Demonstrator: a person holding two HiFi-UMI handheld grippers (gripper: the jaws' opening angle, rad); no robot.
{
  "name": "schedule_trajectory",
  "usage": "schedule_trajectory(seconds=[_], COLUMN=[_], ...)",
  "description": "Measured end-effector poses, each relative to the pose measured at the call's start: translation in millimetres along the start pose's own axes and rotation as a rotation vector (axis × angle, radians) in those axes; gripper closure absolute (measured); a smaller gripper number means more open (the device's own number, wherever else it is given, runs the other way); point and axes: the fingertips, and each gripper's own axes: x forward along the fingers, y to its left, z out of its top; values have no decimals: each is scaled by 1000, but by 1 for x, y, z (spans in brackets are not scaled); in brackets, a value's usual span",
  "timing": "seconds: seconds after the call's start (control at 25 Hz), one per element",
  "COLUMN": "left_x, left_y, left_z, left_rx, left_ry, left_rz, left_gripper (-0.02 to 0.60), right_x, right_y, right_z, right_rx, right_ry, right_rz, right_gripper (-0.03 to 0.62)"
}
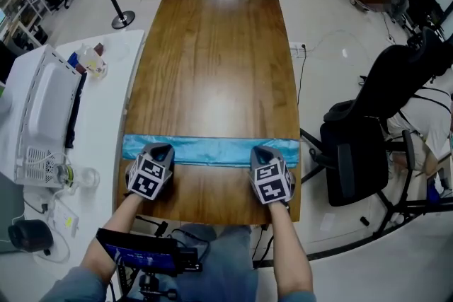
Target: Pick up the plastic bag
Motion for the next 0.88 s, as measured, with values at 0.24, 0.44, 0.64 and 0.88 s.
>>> schedule_trajectory(seconds=[0.24, 0.44, 0.64, 0.88], left_x=[-21, -45, -83, -139], left_y=[3, 7, 9, -2], left_z=[25, 71, 113, 148], left_rx=[-87, -123, -141, -131], left_ry=[-113, -280, -445, -618], left_rz=[-1, 1, 12, 41], left_gripper=[571, 571, 571, 571], right_x=[-12, -27, -53, -98], right_y=[0, 4, 15, 44], right_z=[17, 43, 79, 131], right_rx=[6, 0, -10, -27], right_ry=[-54, -124, -240, -421], right_rz=[-9, -11, -4, 28], right_gripper=[589, 589, 589, 589])
